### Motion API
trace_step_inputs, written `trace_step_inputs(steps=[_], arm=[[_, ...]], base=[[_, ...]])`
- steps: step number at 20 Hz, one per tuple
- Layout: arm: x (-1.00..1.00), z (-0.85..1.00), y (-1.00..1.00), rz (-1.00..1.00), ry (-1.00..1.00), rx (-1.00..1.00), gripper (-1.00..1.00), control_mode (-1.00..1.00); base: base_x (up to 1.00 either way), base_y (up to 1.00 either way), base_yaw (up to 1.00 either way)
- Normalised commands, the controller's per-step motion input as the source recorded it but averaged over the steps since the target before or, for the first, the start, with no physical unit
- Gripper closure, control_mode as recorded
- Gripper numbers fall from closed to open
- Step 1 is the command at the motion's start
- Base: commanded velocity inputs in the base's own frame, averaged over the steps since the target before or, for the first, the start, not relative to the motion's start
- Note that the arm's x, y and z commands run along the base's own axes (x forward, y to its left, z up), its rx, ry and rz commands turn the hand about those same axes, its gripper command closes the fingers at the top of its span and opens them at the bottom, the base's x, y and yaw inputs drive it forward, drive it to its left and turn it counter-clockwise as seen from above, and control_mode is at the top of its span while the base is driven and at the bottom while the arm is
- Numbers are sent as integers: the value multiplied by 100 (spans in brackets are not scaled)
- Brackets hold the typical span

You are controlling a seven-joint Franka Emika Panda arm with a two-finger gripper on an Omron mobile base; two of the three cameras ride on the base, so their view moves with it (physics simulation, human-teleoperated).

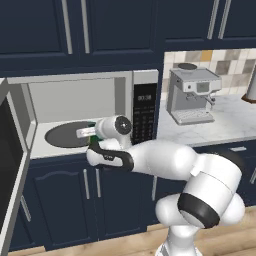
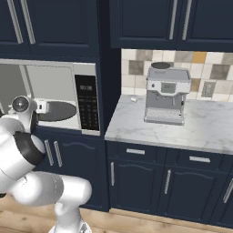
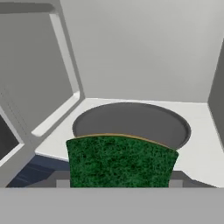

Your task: Place the sponge inside the microwave to prepare for sanitizing.

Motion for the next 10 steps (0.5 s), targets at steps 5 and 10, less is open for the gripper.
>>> trace_step_inputs(steps=[5,10], arm=[[25,18,25,0,1,-16,100,-100],[28,10,22,0,7,-5,100,-100]], base=[[0,0,0],[0,0,0]])
